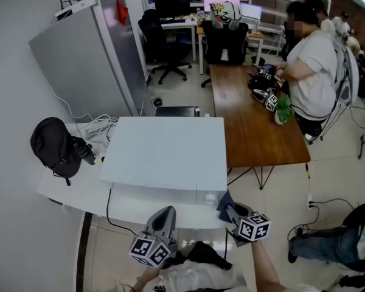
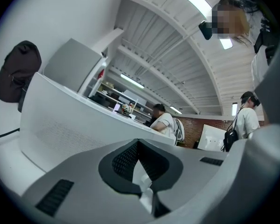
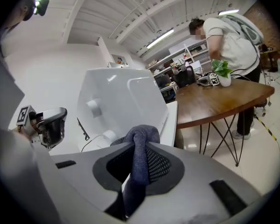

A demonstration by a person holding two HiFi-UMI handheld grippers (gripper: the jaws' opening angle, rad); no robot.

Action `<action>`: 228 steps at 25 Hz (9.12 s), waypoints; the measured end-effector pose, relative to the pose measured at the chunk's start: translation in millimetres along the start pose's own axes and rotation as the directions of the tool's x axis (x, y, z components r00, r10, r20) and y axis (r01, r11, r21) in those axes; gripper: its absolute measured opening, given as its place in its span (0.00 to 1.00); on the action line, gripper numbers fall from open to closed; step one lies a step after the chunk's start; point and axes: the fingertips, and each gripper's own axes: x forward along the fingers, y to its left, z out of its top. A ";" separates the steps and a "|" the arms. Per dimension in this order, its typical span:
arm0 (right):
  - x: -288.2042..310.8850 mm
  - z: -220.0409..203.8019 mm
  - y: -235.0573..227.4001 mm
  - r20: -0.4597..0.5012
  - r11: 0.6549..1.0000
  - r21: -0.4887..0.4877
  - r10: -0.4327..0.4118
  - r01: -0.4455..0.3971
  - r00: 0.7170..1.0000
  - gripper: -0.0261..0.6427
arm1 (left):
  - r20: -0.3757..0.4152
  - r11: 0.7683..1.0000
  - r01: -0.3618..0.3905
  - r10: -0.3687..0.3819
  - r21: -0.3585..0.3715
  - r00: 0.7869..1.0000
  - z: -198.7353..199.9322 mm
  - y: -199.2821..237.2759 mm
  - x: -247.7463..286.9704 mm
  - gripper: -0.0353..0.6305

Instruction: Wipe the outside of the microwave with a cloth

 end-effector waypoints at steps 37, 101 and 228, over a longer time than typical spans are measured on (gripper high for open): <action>190.7 431.8 -17.6 0.028 0.707 -0.633 0.429 -0.316 0.903 0.14 | 0.269 0.763 -0.624 0.645 -0.170 0.715 11.4 -0.9 -37.5 0.03; 334.7 361.9 50.0 -0.425 0.285 -0.617 0.664 -0.733 0.615 0.15 | 0.239 0.599 -0.784 0.795 -0.164 0.557 23.6 21.6 20.2 0.03; -65.1 202.7 10.6 0.208 0.974 -0.199 0.153 -0.111 0.966 0.15 | 0.318 0.905 -0.360 0.281 0.227 0.906 120.4 -44.8 30.6 0.03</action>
